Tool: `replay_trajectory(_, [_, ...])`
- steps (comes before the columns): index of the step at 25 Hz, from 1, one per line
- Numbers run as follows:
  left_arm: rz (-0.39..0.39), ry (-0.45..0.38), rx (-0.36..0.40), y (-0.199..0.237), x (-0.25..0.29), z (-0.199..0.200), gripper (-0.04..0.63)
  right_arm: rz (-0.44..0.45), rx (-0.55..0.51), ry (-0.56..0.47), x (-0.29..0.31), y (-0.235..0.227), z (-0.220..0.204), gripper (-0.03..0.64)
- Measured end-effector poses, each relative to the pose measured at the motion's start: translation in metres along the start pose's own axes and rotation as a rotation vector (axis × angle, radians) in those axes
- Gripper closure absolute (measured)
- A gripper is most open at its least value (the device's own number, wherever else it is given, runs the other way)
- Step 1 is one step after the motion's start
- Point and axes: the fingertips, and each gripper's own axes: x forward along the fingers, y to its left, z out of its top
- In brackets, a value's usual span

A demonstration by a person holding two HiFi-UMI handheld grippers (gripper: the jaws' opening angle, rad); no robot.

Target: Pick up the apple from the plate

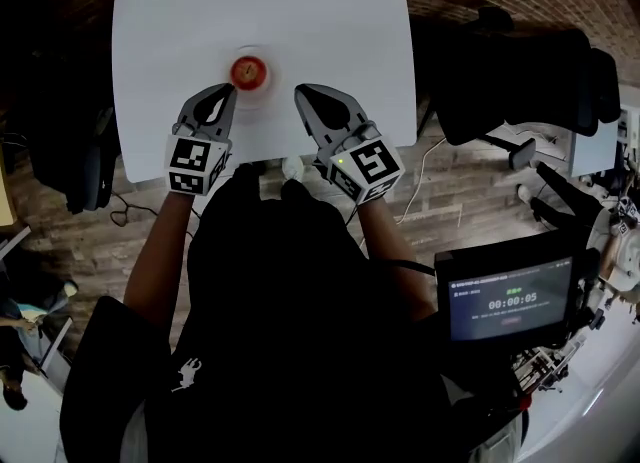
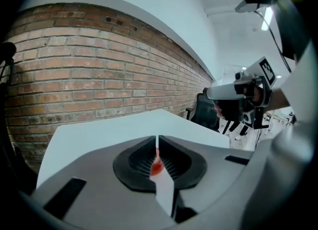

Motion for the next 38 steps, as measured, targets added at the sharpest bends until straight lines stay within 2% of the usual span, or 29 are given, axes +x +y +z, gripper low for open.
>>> replay_trajectory(8, [-0.035, 0.064, 0.038, 0.004, 0.029, -0.02, 0.586, -0.033, 0.027, 0.048, 0.002, -0.007, -0.015, 0.612])
replay_trajectory(10, [-0.048, 0.075, 0.038, 0.005, 0.034, -0.024, 0.561, -0.042, 0.033, 0.056, 0.002, -0.009, -0.018, 0.612])
replay_trajectory(14, [-0.057, 0.088, 0.041, 0.007, 0.042, -0.03, 0.555, -0.051, 0.041, 0.067, 0.004, -0.013, -0.022, 0.612])
replay_trajectory(20, [-0.074, 0.119, 0.072, 0.007, 0.051, -0.041, 0.44, -0.06, 0.062, 0.082, 0.006, -0.014, -0.028, 0.612])
replay_trajectory(24, [-0.084, 0.145, 0.089, 0.007, 0.056, -0.05, 0.417, -0.063, 0.075, 0.087, 0.007, -0.015, -0.031, 0.612])
replay_trajectory(30, [-0.086, 0.173, 0.118, 0.006, 0.069, -0.064, 0.287, -0.082, 0.095, 0.085, 0.003, -0.021, -0.036, 0.612])
replay_trajectory(38, [-0.097, 0.193, 0.155, 0.001, 0.083, -0.073, 0.27, -0.115, 0.086, 0.11, -0.006, -0.027, -0.044, 0.612])
